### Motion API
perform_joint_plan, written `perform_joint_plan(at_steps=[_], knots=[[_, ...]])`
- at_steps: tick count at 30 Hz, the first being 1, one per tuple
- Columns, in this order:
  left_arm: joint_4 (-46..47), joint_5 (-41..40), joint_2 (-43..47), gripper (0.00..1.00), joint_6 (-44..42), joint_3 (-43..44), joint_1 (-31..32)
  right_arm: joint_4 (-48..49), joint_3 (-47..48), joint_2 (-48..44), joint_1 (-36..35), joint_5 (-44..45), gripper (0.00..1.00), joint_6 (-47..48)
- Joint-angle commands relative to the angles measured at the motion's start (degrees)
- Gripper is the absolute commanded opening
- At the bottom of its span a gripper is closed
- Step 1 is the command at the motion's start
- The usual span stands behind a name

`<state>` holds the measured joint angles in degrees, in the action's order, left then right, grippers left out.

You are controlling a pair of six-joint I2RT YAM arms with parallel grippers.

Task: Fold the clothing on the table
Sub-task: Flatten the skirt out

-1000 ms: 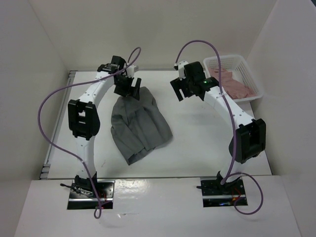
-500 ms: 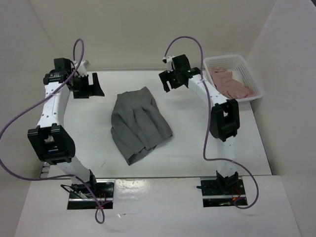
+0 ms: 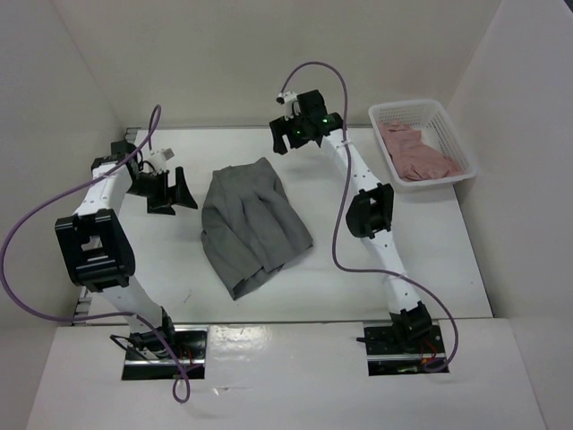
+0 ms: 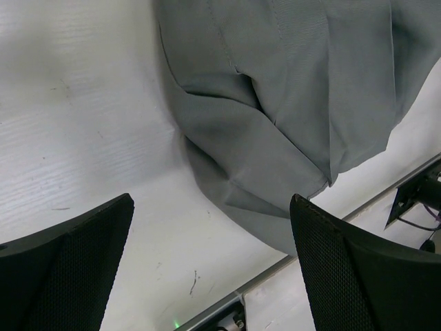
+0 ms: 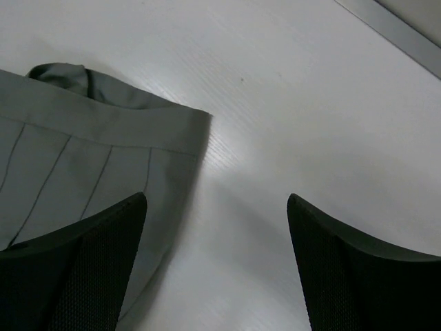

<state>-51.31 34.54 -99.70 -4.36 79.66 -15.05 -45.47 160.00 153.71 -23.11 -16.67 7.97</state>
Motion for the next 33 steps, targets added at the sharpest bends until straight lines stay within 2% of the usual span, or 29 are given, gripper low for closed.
perform_joint_plan(at_steps=[1, 9, 20, 21, 24, 25, 29, 33], knots=[[2.09, 3.95, -0.41, 1.0, -2.58, -0.73, -0.51, -6.99, 8.71, 2.63, -2.63, -3.98, 0.87, 0.03], [2.62, 3.95, -0.93, 1.0, -2.58, -1.35, -0.51, -10.25, 13.49, 10.37, -5.01, -9.61, 0.86, -0.49], [2.62, 3.95, -1.46, 1.0, -2.58, -1.87, -0.51, -10.86, 15.78, 17.15, -7.3, -8.3, 0.83, 0.03], [2.62, 3.95, -1.46, 1.0, -2.58, -1.87, -0.51, -10.86, 15.78, 17.15, -7.82, -8.3, 0.8, 0.64], [2.62, 3.95, -1.46, 1.0, -2.58, -1.87, -0.51, -10.34, 15.78, 17.68, -7.82, -7.77, 0.58, 1.17], [2.62, 3.95, -1.46, 1.0, -2.58, -1.87, -0.51, -10.34, 15.78, 17.68, -7.82, -7.25, 0.41, 1.17], [2.62, 3.95, -1.46, 1.0, -2.58, -1.87, -0.51, -10.34, 15.78, 15.4, -7.82, -5.75, 0.07, 1.17], [2.62, 3.95, -1.46, 1.0, -2.58, -1.87, -0.51, -10.34, 15.78, 9.43, -7.82, -4.61, 0.0, 1.17]])
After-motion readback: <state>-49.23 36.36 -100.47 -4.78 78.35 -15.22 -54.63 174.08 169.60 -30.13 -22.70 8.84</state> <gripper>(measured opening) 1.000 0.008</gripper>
